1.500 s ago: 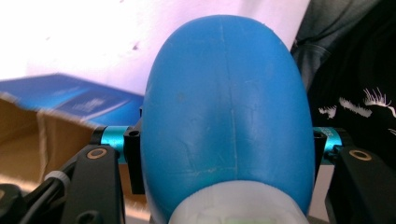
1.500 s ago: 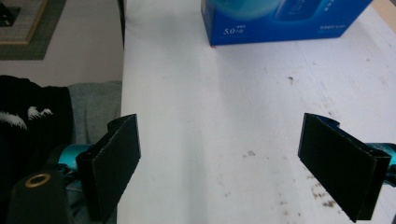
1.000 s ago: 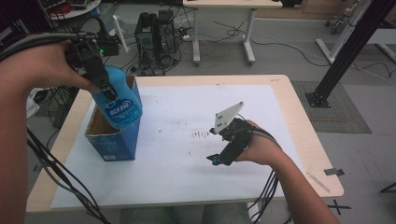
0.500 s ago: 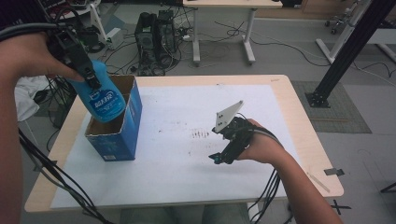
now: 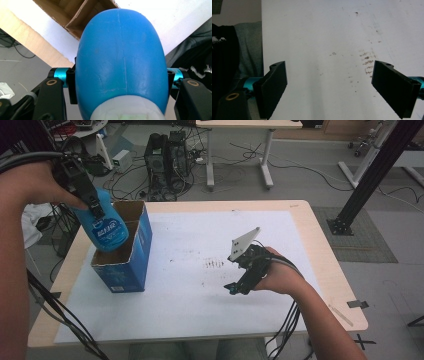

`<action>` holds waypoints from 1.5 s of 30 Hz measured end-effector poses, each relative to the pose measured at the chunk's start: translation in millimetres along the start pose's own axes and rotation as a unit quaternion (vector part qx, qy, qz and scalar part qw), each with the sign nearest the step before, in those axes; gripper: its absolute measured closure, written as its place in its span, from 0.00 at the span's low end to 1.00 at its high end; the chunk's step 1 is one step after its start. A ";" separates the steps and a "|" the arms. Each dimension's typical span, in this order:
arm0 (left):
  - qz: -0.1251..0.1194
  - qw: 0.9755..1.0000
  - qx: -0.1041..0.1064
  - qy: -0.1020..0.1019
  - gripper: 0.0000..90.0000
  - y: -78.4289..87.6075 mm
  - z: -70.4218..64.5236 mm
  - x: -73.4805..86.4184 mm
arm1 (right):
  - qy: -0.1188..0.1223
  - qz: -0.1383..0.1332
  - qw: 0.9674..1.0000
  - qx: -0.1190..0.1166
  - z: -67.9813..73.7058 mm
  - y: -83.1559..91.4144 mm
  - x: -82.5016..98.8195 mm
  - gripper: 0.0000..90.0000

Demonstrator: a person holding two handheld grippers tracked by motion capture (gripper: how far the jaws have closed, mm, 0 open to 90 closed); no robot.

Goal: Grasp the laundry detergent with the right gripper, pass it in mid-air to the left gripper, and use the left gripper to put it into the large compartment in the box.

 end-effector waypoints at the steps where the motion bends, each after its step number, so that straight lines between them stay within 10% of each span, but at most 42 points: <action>1: -0.006 1.000 -0.001 0.001 0.43 -3.0 0.7 -0.5 | 0.001 0.000 1.000 0.000 0.1 -0.8 0.0 0.14; 29: 0.060 0.994 0.012 -0.088 0.43 -106.6 22.4 -21.8 | 0.010 0.011 1.000 -0.003 3.6 -5.2 0.0 0.14; 45: 0.061 0.994 0.019 -0.083 0.43 -145.8 33.8 -23.7 | 0.007 0.012 1.000 -0.001 4.8 -8.3 2.4 0.14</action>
Point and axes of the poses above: each handheld gripper's, and its own axes: y roughly backward along the jaws, x roughly out of its underside, z roughly to its left, the point moved 1 cm from there along -y, roughly forward along the jaws, and after that the axes turned 8 degrees about x, right-handed, at the moved point
